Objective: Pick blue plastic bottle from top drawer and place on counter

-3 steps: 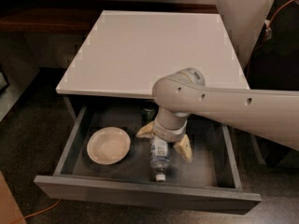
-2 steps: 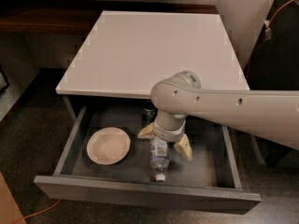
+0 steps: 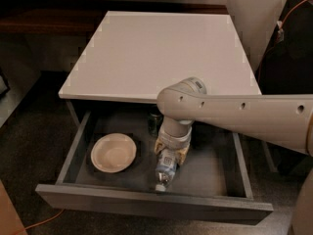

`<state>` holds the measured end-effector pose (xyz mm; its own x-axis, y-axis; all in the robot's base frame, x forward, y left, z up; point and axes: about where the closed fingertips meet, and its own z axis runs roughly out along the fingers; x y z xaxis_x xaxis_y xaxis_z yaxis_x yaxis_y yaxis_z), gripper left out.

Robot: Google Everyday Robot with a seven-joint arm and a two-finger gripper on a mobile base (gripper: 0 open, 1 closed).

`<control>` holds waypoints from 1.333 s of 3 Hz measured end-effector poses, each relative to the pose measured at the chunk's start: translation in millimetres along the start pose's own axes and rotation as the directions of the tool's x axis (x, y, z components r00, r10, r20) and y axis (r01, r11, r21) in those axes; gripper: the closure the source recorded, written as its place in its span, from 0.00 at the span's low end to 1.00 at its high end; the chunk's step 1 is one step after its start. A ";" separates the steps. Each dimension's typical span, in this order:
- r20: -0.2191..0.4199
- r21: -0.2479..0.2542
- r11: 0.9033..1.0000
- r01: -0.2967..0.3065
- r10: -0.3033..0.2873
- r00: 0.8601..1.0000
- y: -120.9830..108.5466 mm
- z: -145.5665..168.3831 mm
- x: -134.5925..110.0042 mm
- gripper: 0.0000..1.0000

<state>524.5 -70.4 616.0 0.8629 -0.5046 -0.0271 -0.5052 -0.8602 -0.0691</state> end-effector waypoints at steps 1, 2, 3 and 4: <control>0.008 0.038 0.997 -0.073 0.073 0.997 -0.6 -4.5 -1.2 0.63; 0.002 0.099 0.977 -0.189 0.190 0.982 0.3 -19.1 -4.6 0.87; 0.016 0.140 0.938 -0.318 0.319 0.947 -0.8 -34.4 -10.3 1.00; 0.044 0.170 0.894 -0.414 0.413 0.910 -2.6 -52.1 -22.5 1.00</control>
Offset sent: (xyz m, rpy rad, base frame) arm -0.0066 -0.0015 0.0442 0.1501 -0.0993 -0.3843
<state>505.7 -60.7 668.8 0.5768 -0.8111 -0.0972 -0.8072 -0.5477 -0.2201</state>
